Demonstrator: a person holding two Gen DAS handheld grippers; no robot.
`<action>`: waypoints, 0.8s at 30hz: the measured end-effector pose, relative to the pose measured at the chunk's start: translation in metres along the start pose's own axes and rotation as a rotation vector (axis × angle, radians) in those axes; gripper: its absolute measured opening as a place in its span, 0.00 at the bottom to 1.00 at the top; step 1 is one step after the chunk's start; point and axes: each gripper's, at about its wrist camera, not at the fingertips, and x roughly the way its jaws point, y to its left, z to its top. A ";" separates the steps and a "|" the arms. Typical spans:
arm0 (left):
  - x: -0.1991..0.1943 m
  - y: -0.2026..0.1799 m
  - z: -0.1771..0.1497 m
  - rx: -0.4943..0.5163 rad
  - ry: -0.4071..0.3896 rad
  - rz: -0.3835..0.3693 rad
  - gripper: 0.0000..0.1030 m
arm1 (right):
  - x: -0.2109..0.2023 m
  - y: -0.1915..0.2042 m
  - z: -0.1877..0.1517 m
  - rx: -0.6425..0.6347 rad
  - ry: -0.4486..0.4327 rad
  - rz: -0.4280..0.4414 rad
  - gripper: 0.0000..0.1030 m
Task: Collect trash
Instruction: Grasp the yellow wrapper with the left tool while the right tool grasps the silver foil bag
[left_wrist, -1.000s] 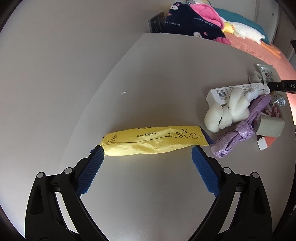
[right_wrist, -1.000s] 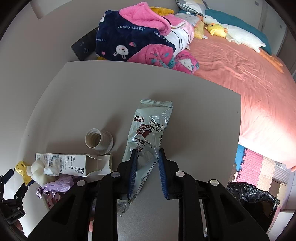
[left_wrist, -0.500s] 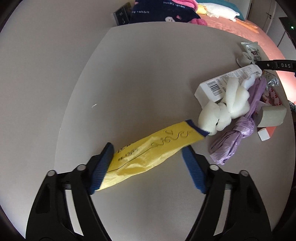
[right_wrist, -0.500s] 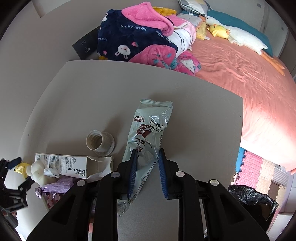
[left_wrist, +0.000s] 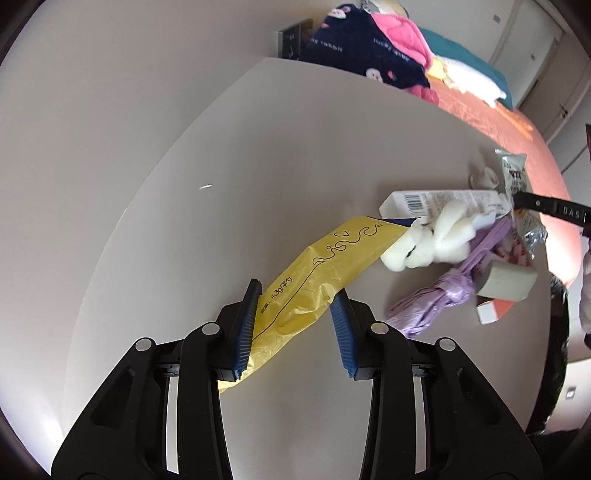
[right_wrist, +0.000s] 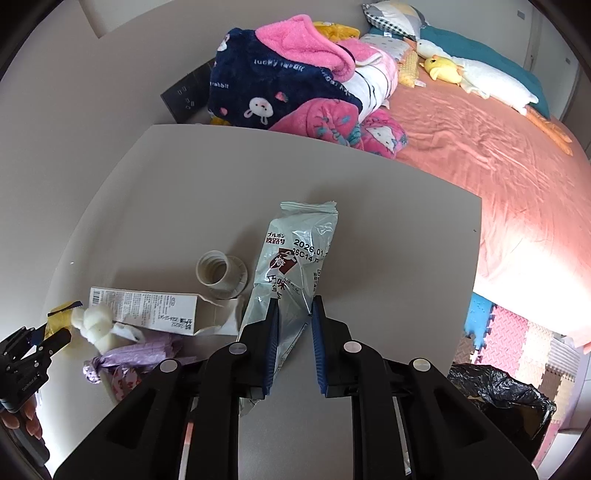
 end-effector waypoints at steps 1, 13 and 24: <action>-0.004 -0.001 -0.001 -0.009 -0.005 -0.001 0.36 | -0.003 -0.001 0.000 0.001 -0.003 0.004 0.18; -0.040 -0.043 0.010 -0.068 -0.059 -0.066 0.36 | -0.050 -0.013 -0.013 -0.001 -0.044 0.041 0.18; -0.058 -0.115 0.010 -0.032 -0.065 -0.149 0.36 | -0.098 -0.037 -0.037 -0.020 -0.073 0.065 0.18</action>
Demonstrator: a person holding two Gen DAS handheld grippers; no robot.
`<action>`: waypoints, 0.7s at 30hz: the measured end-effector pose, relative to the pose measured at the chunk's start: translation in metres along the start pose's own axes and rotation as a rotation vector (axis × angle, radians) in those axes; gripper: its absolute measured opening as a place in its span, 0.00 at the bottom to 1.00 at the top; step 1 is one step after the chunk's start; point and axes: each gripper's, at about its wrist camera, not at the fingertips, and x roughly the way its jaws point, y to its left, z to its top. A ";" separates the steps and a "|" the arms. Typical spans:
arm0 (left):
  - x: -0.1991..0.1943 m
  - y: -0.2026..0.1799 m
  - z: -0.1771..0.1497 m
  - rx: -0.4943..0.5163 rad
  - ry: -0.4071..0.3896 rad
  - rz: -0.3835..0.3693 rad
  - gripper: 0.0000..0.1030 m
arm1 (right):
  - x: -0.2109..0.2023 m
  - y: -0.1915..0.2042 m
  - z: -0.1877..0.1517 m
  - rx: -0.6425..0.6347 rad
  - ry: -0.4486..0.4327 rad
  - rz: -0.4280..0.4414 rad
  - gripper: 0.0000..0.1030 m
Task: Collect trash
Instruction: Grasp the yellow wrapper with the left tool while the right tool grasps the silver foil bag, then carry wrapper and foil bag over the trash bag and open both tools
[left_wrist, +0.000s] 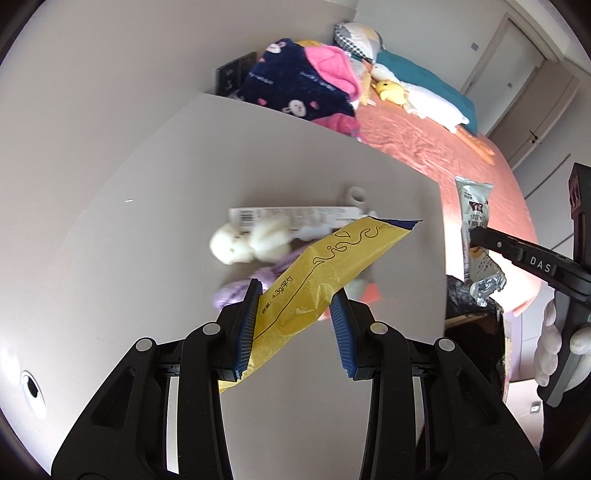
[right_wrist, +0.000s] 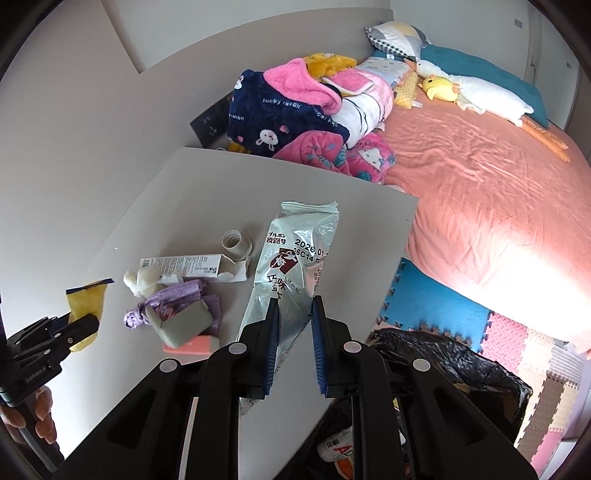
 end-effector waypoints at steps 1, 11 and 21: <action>-0.003 -0.006 -0.003 0.006 0.001 -0.006 0.36 | -0.004 -0.003 -0.002 0.000 0.000 0.002 0.18; 0.005 -0.078 -0.006 0.089 0.029 -0.085 0.36 | -0.042 -0.033 -0.027 0.000 -0.023 -0.006 0.18; 0.018 -0.137 -0.009 0.171 0.068 -0.151 0.36 | -0.067 -0.069 -0.047 0.025 -0.041 -0.046 0.18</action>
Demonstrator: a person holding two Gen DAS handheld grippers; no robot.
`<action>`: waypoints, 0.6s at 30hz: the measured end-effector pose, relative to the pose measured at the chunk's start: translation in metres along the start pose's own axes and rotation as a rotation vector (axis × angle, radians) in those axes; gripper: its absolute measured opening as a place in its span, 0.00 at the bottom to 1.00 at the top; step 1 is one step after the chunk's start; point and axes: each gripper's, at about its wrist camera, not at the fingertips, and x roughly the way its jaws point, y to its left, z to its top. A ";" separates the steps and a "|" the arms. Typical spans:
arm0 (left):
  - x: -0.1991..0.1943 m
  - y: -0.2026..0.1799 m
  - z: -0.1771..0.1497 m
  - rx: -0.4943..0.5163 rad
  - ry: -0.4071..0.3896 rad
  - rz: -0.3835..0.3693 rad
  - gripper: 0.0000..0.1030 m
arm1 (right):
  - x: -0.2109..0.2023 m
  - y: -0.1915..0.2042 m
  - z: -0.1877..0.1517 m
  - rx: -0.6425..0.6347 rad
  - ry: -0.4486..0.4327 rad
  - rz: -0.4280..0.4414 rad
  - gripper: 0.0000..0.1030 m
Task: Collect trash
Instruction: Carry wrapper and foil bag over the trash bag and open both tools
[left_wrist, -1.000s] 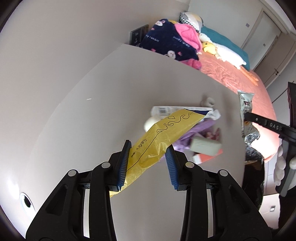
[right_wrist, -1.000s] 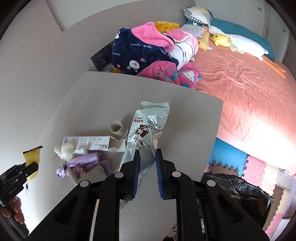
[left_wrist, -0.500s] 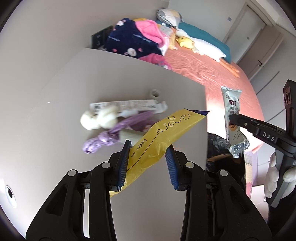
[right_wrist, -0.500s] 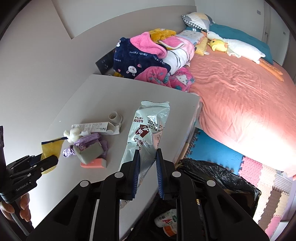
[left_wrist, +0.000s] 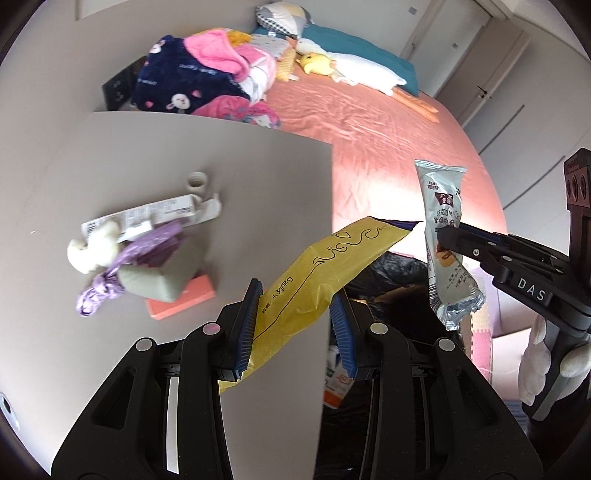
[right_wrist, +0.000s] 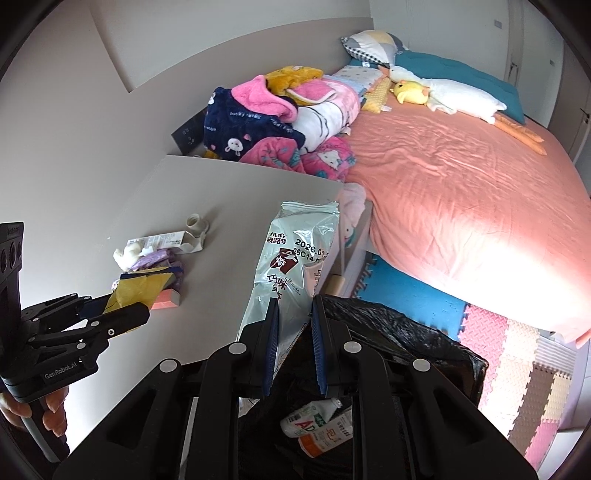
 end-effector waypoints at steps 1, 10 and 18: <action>0.003 -0.006 0.001 0.011 0.006 -0.008 0.36 | -0.002 -0.004 -0.002 0.004 -0.001 -0.004 0.18; 0.020 -0.052 0.004 0.099 0.046 -0.066 0.36 | -0.018 -0.042 -0.016 0.076 -0.015 -0.044 0.18; 0.035 -0.084 0.000 0.173 0.099 -0.126 0.37 | -0.038 -0.075 -0.032 0.129 -0.027 -0.082 0.18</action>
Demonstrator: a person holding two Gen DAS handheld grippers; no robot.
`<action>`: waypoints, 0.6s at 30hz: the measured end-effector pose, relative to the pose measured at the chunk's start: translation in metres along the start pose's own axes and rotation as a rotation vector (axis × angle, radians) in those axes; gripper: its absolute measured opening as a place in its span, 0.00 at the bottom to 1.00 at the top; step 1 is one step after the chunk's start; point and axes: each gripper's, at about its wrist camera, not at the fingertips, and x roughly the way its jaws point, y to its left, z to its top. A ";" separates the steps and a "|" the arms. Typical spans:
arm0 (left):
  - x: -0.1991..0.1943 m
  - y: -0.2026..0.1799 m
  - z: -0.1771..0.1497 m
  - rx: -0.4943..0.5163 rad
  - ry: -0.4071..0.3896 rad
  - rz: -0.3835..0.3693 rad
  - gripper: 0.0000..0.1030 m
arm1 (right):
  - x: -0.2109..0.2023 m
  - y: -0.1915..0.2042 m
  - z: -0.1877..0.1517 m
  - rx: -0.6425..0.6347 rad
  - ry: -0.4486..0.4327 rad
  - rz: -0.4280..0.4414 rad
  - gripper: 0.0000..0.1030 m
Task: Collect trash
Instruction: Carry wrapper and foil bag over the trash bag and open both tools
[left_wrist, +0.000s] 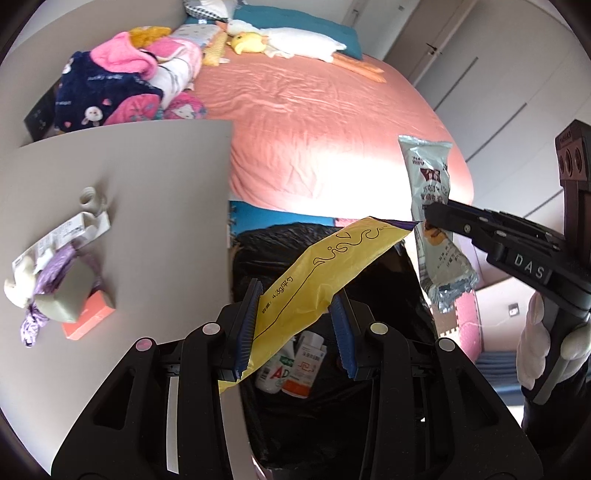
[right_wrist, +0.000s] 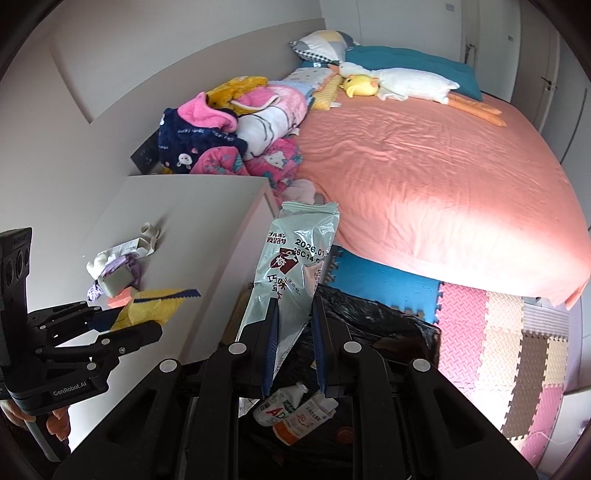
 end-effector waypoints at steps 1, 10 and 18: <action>0.003 -0.005 -0.001 0.018 0.010 -0.017 0.37 | -0.002 -0.005 -0.002 0.010 -0.001 -0.005 0.18; 0.027 -0.037 -0.017 0.168 0.076 -0.033 0.94 | -0.039 -0.041 -0.011 0.085 -0.101 -0.086 0.80; 0.024 -0.036 -0.016 0.147 0.058 -0.029 0.94 | -0.040 -0.058 -0.013 0.130 -0.098 -0.083 0.80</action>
